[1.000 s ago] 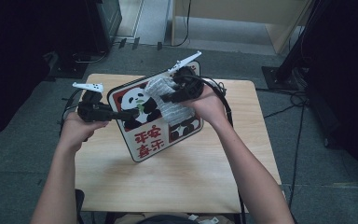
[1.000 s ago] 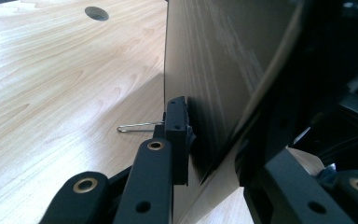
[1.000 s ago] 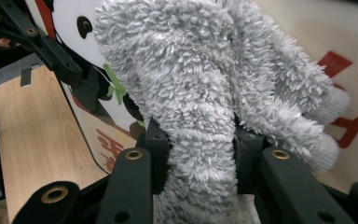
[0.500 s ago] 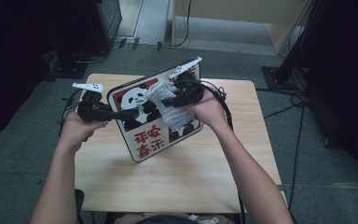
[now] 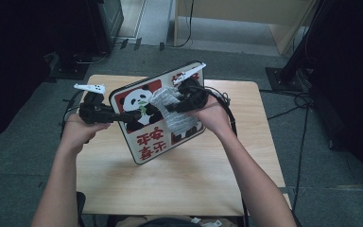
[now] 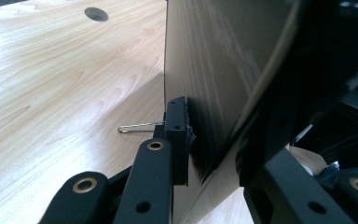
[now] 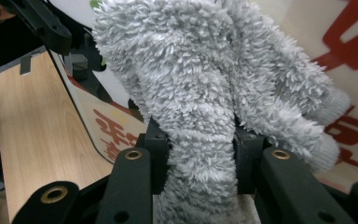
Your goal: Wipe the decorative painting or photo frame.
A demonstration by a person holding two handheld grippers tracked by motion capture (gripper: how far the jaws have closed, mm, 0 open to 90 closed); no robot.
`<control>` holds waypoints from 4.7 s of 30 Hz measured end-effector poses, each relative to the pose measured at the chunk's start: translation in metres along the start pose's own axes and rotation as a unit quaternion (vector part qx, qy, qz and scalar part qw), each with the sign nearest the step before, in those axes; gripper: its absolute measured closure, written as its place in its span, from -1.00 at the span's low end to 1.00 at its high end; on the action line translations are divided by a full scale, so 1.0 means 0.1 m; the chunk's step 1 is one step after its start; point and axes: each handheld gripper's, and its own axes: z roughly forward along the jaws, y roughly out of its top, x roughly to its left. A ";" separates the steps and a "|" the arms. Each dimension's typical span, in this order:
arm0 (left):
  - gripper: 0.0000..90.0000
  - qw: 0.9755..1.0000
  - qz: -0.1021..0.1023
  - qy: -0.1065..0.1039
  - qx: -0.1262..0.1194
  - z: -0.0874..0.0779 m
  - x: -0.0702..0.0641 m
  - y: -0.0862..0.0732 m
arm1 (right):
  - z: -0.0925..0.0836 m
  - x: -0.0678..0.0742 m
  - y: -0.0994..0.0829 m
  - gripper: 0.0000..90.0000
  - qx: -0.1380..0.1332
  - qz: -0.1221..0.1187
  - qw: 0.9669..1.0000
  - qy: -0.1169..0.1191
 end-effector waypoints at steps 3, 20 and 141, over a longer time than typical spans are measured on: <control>0.73 1.000 0.001 0.014 0.002 0.00 -0.03 0.01 | 0.02 -0.01 -0.04 0.50 0.001 0.005 1.000 0.002; 0.72 1.000 -0.008 0.008 -0.005 -0.01 -0.01 -0.01 | 0.13 -0.02 -0.23 0.50 0.005 0.016 1.000 0.009; 0.70 1.000 -0.006 0.004 0.000 -0.02 -0.02 -0.01 | -0.05 0.20 -0.13 0.54 0.004 -0.013 0.999 0.031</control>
